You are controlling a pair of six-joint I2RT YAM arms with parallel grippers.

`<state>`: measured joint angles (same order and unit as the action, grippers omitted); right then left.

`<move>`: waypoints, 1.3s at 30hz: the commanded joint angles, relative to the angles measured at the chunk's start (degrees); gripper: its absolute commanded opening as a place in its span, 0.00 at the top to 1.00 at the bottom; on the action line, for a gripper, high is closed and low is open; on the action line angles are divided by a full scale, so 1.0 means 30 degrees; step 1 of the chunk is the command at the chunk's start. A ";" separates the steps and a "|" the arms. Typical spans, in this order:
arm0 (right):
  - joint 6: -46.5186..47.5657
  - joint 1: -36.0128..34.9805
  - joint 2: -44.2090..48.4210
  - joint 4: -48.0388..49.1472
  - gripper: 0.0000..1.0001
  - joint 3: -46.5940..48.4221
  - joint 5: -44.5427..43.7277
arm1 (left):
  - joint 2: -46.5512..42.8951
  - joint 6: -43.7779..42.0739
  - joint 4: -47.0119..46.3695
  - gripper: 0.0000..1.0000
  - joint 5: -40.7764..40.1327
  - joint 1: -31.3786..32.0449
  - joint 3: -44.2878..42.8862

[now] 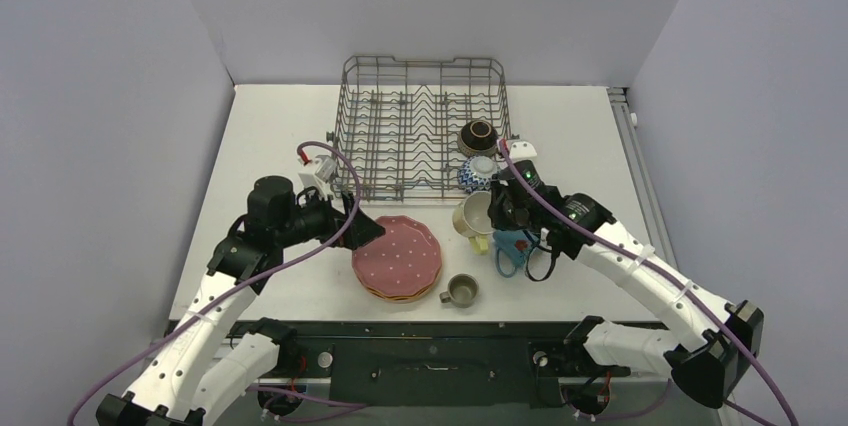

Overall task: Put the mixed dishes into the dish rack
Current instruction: Pick up the cup at the center of the board.

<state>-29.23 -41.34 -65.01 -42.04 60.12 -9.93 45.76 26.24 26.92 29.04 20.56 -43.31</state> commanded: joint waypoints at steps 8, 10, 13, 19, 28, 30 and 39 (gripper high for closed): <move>-0.3249 0.0686 0.2714 0.6991 1.00 0.0513 0.6452 | -0.0882 0.4628 -0.6217 0.04 0.5054 -0.0669 0.0728; -0.3939 0.0736 0.2866 0.8229 1.00 0.0155 0.7549 | -0.0994 0.5618 -0.7430 0.04 0.5804 -0.0960 0.1026; -0.4792 0.0743 0.2950 1.0366 1.00 -0.0183 0.9315 | -0.1213 0.7032 -0.9396 0.04 0.6790 -0.1326 0.1526; -0.6691 0.0638 0.2867 1.4320 1.00 -0.0785 1.1770 | -0.1339 1.0536 -1.3231 0.04 0.7698 -0.1540 0.2255; -0.7821 -0.1292 0.1774 1.7185 1.00 -0.0422 1.2135 | -0.1263 1.5388 -1.9989 0.04 0.8133 -0.1604 0.3230; -0.7957 -0.1657 0.1522 1.7812 1.00 -0.0339 1.2174 | -0.1232 1.6195 -2.0937 0.04 0.8155 -0.1607 0.3291; -0.9358 -0.2506 0.0066 2.1222 1.00 -0.0066 1.2876 | -0.1410 1.8280 -2.3250 0.04 0.8272 -0.1601 0.3503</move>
<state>-53.36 -48.12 -64.42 6.94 56.25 27.07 42.37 76.99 -34.85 52.97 16.03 -33.10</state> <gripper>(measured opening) 0.099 0.963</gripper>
